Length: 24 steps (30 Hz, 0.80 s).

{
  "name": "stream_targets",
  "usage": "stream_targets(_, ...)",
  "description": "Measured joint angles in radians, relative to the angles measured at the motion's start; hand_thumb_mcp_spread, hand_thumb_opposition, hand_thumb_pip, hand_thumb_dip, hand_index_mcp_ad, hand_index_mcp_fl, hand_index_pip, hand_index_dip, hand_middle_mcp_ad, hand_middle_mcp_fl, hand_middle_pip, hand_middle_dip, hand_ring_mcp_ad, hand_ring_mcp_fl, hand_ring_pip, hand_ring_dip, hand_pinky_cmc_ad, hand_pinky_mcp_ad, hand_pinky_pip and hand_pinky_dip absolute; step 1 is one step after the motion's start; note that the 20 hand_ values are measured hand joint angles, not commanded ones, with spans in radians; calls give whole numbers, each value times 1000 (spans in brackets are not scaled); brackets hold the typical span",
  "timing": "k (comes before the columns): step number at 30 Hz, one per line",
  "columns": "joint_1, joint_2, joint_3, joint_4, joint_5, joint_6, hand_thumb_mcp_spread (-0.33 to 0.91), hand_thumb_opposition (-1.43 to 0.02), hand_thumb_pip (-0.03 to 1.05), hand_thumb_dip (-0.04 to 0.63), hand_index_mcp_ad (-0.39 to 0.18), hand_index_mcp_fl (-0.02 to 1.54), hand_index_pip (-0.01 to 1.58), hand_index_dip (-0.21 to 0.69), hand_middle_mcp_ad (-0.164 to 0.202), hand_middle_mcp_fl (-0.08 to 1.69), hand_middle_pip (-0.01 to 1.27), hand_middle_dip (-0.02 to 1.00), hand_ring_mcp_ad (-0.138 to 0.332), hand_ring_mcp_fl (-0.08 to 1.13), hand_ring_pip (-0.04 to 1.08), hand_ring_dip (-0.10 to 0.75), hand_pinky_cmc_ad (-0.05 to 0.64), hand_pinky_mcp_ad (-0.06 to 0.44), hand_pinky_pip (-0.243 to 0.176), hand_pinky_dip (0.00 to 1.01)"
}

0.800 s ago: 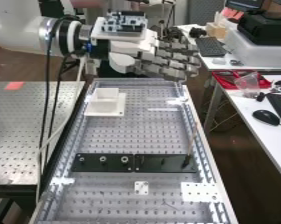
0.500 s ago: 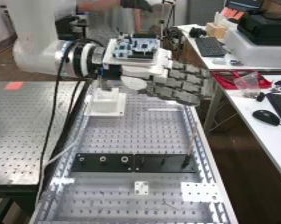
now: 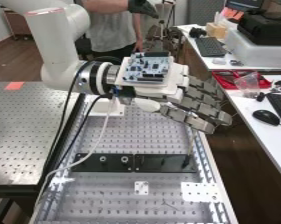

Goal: Grab the chopstick and place it in the clear container

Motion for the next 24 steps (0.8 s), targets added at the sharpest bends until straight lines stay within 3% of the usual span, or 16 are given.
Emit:
stream_targets(7,8,-46,39,-29,34,33,333,-791,810,291,-7,496,737,47,79,565,360,414,155,239,94,188,260,230,-93,384)
stream_targets(17,17,-59,31,-11,89,34,349,-805,812,316,-7,534,948,-12,79,609,456,463,157,295,94,220,260,234,-91,379)
stream_targets(24,25,-81,57,-50,114,38,349,-805,812,316,-10,239,1072,-12,79,431,571,510,159,293,82,288,260,234,-94,342)
